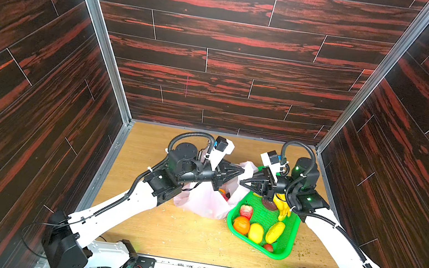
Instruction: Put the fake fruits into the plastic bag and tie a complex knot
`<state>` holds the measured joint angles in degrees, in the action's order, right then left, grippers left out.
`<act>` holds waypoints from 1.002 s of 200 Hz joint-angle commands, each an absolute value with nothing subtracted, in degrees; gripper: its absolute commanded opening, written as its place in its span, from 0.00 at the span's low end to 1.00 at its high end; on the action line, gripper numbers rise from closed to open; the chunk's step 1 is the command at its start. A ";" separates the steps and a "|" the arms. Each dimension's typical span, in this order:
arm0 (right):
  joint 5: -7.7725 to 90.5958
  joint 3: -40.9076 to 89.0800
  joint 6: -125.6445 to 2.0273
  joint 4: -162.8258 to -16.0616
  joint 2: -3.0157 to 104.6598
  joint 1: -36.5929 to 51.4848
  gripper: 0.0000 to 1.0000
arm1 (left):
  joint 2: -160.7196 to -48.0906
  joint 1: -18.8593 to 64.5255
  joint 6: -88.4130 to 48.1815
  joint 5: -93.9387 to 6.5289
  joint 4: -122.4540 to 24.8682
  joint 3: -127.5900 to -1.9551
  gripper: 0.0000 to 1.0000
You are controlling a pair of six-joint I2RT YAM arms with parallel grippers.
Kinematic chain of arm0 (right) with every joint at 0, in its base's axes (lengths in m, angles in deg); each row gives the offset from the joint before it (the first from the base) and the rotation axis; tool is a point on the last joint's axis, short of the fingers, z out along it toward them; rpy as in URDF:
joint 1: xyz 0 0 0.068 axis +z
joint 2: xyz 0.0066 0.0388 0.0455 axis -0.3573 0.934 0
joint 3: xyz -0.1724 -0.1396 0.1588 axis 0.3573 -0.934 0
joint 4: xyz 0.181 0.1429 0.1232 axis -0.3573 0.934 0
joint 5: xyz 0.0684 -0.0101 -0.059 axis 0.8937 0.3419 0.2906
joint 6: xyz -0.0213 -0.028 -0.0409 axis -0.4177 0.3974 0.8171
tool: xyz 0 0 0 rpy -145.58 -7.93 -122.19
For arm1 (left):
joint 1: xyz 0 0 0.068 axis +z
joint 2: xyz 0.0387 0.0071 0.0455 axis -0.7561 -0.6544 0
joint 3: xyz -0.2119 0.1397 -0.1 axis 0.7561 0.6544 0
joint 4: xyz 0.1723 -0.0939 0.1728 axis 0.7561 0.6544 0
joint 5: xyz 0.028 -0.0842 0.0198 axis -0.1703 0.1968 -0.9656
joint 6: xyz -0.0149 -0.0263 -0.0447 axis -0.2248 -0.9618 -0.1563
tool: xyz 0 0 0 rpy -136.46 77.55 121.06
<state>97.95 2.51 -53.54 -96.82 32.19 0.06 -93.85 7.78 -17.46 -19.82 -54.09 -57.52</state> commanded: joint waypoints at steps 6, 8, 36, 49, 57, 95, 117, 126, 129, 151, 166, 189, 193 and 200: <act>94.25 5.41 -44.10 -84.48 27.78 -0.83 0.35 | -89.32 9.22 -14.82 -20.96 -49.59 -60.77 0.00; 94.17 5.38 -43.87 -84.12 27.49 -1.10 0.36 | -89.15 9.42 -14.77 -20.94 -49.41 -60.84 0.00; 93.40 4.07 -43.35 -83.67 23.00 -4.77 0.52 | -87.32 11.47 -15.32 -20.01 -48.62 -60.71 0.00; 92.18 4.17 -42.80 -84.16 21.60 -5.01 0.60 | -86.99 12.00 -15.64 -19.78 -48.78 -60.62 0.00; 91.76 4.41 -43.11 -85.31 21.07 -4.99 0.64 | -86.83 12.20 -15.64 -19.62 -48.79 -60.67 0.00; 89.57 6.27 -44.68 -91.95 23.27 -4.72 0.80 | -86.77 12.61 -16.26 -18.76 -49.58 -60.84 0.00; 89.54 8.68 -45.32 -95.86 26.45 -3.45 0.88 | -86.69 12.69 -16.34 -18.52 -49.67 -60.89 0.00; 89.53 10.21 -44.80 -96.05 28.23 -2.53 0.90 | -86.60 12.74 -16.42 -18.47 -49.83 -60.91 0.00; 89.53 10.98 -44.46 -95.79 28.84 -2.16 0.91 | -86.60 12.74 -16.49 -18.45 -49.84 -60.96 0.00; 89.66 16.30 -41.46 -92.93 33.62 0.85 0.92 | -86.53 12.88 -16.86 -18.40 -50.27 -60.99 0.00; 90.21 18.80 -40.39 -92.71 36.24 2.61 0.92 | -86.29 12.82 -17.10 -18.44 -50.46 -60.99 0.00; 91.34 21.78 -39.21 -92.44 39.87 5.32 0.93 | -86.00 12.91 -17.13 -18.46 -50.46 -61.23 0.00; 91.54 22.22 -39.11 -92.41 40.44 5.74 0.93 | -85.98 12.91 -17.13 -18.49 -50.42 -61.27 0.00; 91.72 22.98 -38.86 -92.21 41.54 6.51 0.93 | -85.88 13.03 -17.13 -18.49 -50.22 -61.29 0.00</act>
<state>89.58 20.15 -42.11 -92.91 38.02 4.34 -87.78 12.55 -17.07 -19.21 -48.85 -59.01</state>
